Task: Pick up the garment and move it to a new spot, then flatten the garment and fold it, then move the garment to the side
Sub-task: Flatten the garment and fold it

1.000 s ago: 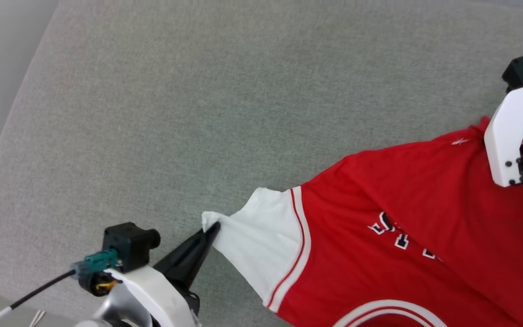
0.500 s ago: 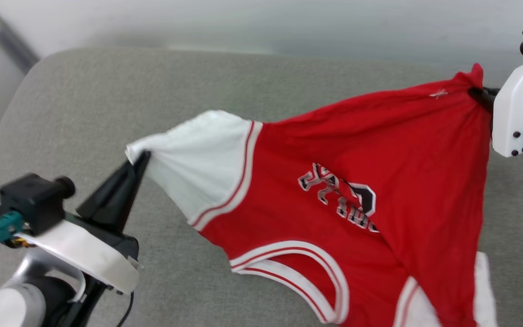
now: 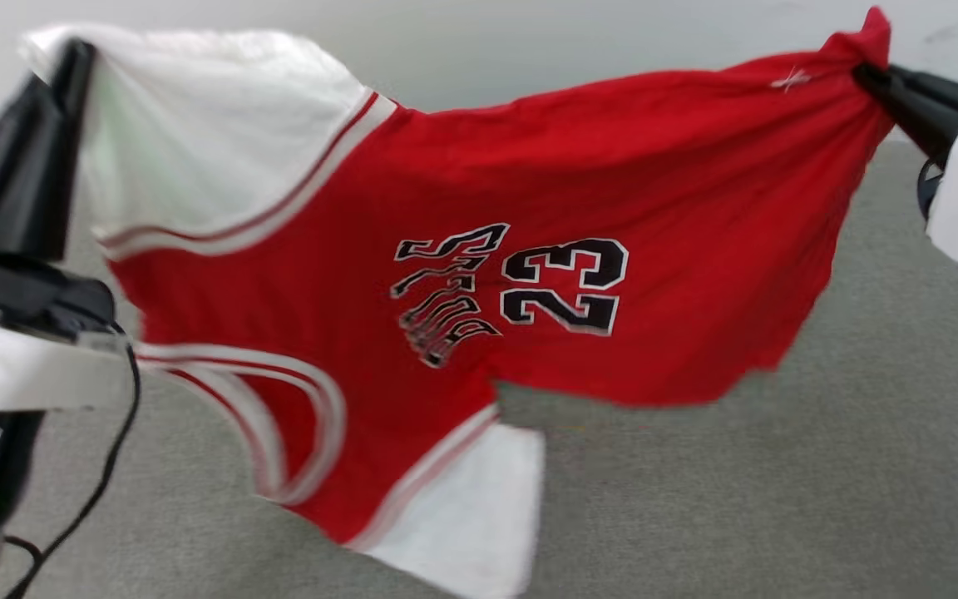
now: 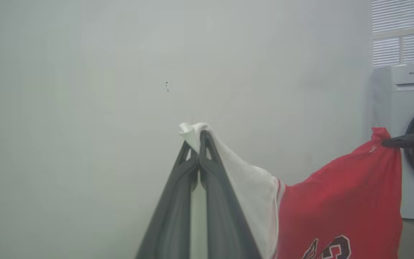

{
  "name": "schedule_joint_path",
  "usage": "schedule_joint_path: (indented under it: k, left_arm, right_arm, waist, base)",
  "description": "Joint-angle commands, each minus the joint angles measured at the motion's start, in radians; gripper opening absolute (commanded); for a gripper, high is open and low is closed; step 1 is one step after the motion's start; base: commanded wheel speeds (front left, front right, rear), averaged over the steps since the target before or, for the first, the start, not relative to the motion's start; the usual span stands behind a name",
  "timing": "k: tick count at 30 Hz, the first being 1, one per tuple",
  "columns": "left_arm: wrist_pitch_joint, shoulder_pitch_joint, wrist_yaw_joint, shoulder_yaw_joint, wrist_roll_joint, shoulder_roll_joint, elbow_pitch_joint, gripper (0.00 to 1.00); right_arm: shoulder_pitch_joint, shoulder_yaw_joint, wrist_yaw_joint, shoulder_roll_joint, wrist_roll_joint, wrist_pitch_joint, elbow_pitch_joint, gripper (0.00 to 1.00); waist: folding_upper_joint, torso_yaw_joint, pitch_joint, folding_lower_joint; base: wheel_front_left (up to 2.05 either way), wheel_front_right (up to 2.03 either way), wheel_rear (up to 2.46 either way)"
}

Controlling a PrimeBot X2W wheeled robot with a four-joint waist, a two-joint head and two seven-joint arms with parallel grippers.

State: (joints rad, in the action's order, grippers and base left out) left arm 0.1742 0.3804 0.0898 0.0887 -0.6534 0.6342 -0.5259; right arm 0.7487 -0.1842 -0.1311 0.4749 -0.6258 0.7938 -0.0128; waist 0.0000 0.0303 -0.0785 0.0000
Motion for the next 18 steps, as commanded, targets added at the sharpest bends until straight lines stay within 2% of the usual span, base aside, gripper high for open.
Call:
schedule_joint_path:
  k: [1, 10, 18]
  left_arm:
    - [0.001, 0.036, 0.009, -0.019, -0.001, 0.007, -0.007, 0.0]
    - [0.021, 0.193, 0.033, -0.064, 0.005, 0.034, 0.013, 0.0]
    - [0.071, 0.459, 0.008, -0.052, -0.013, 0.065, 0.064, 0.0]
  right_arm:
    - [-0.009, 0.017, 0.001, -0.005, 0.002, -0.007, -0.03, 0.0]
    - [0.01, 0.077, 0.001, -0.026, 0.02, -0.021, -0.151, 0.0]
    - [0.111, 0.149, 0.001, -0.063, 0.029, -0.069, -0.201, 0.0]
  waist:
    - [0.0, 0.037, -0.001, 0.0]
    - [0.0, 0.1, -0.042, 0.0]
    - [0.0, 0.123, -0.191, 0.0]
  base:
    - [0.0, 0.0, 0.0]
    - [0.0, 0.0, 0.0]
    - [0.0, 0.0, 0.0]
